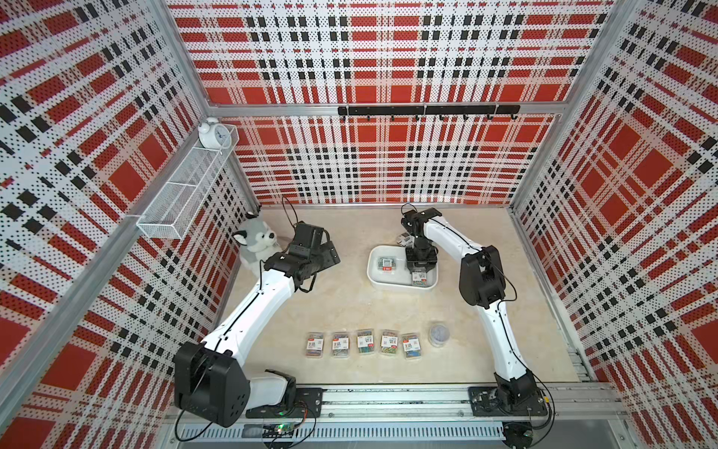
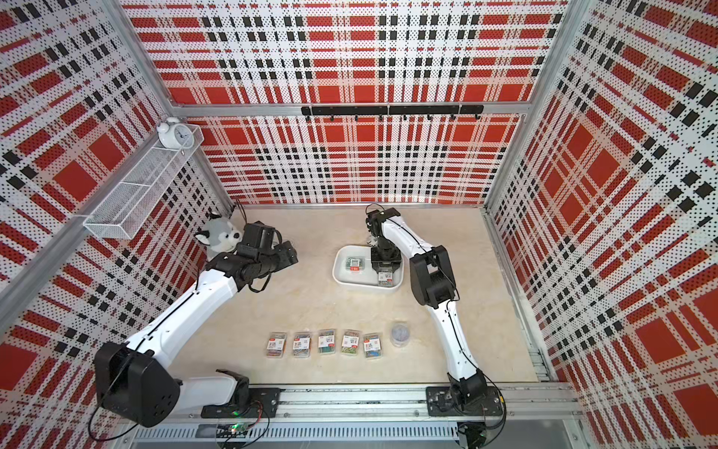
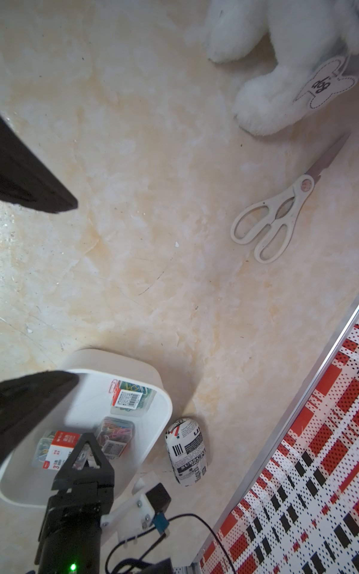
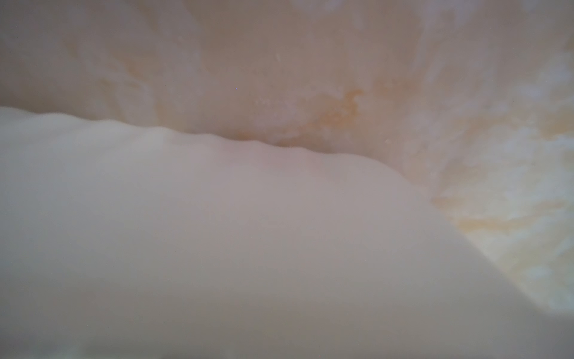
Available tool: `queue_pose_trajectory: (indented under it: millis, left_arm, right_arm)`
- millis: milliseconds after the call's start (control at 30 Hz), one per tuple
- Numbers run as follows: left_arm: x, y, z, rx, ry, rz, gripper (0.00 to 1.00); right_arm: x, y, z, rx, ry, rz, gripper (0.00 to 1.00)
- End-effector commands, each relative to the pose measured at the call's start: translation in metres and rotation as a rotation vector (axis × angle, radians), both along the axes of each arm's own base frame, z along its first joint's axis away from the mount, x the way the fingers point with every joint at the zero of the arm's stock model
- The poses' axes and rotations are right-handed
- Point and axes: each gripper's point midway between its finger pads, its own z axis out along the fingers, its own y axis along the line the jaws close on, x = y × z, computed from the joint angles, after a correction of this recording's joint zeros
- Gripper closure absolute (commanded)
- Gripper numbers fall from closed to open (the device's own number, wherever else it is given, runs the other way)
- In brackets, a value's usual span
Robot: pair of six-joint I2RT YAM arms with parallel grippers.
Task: Take the paper clips out of the storage box
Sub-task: Pick up the boxed paper clips from the storage box, then place the boxed paper clips at the center of the board.
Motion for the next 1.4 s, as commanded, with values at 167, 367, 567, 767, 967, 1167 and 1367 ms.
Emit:
queue_pose_trajectory:
  millis: [167,367,567,767,967,1167,1367]
  left_arm:
    - [0.011,-0.002,0.007,-0.007,-0.031,-0.009,0.18]
    - [0.012,-0.003,0.008,-0.007,-0.032,-0.01,0.18]
    - [0.012,-0.002,0.008,-0.003,-0.036,-0.01,0.18]
    - [0.015,-0.004,0.007,-0.005,-0.033,-0.018,0.18]
    - [0.017,-0.006,0.006,-0.009,-0.032,-0.023,0.18]
    - [0.021,-0.008,0.011,-0.016,-0.041,-0.028,0.18]
    - [0.016,-0.008,0.009,0.001,-0.018,-0.049,0.18]
  right_arm:
    - [0.013,0.006,0.043,0.025,-0.082,-0.001,0.54]
    - [0.028,0.011,0.086,0.08,-0.209,-0.025,0.55]
    - [0.035,0.017,0.151,0.171,-0.368,-0.041,0.55]
    - [0.006,0.022,0.194,0.224,-0.438,0.001,0.55]
    - [-0.052,0.035,0.194,0.232,-0.351,0.068,0.54]
    - [-0.107,0.042,0.157,0.212,-0.192,0.106,0.54]
    - [-0.149,0.049,0.111,0.199,-0.064,0.121,0.54]
